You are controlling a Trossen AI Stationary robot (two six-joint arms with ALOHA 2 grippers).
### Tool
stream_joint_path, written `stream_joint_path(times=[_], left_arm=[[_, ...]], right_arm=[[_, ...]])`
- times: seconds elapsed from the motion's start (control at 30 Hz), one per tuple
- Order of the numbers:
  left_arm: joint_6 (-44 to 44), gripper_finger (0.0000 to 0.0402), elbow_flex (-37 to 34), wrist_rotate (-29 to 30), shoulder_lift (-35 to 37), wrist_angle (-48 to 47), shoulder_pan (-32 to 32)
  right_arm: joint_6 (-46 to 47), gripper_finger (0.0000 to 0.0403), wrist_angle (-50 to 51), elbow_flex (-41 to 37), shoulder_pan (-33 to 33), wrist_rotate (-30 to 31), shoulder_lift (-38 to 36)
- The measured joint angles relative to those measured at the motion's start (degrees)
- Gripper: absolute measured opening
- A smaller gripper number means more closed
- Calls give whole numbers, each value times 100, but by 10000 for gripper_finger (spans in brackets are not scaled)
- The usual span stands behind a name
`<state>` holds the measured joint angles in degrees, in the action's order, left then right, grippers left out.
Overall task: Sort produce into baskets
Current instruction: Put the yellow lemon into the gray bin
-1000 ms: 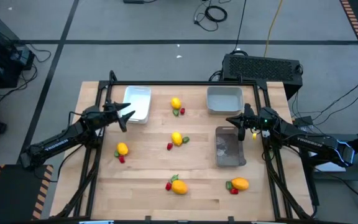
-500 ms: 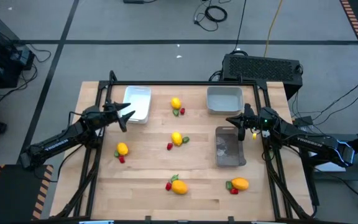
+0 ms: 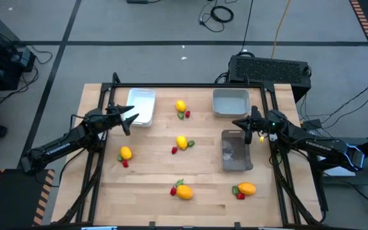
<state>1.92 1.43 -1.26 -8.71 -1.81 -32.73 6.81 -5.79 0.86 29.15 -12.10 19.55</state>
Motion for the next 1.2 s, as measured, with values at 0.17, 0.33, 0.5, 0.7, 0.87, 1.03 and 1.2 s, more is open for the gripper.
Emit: stream_joint_path(times=[0.17,0.33,0.5,0.7,0.87,1.03,1.2], left_arm=[[-1,235,-2,0,0,1,0],[-1,235,0,0,0,1,1],[-1,235,-1,0,0,0,0],[-1,235,-2,0,0,1,2],[-1,235,-1,2,0,1,2],[-314,235,-2,-13,0,61,2],[-2782,235,-10,-419,-10,344,4]], right_arm=[[0,0,15,0,0,1,0],[0,0,14,0,1,0,0],[0,0,13,0,0,-1,0],[13,0,-52,0,2,-2,0],[587,0,-337,0,0,14,4],[1254,0,-644,0,0,-1,0],[1376,2,-1045,0,1,75,4]])
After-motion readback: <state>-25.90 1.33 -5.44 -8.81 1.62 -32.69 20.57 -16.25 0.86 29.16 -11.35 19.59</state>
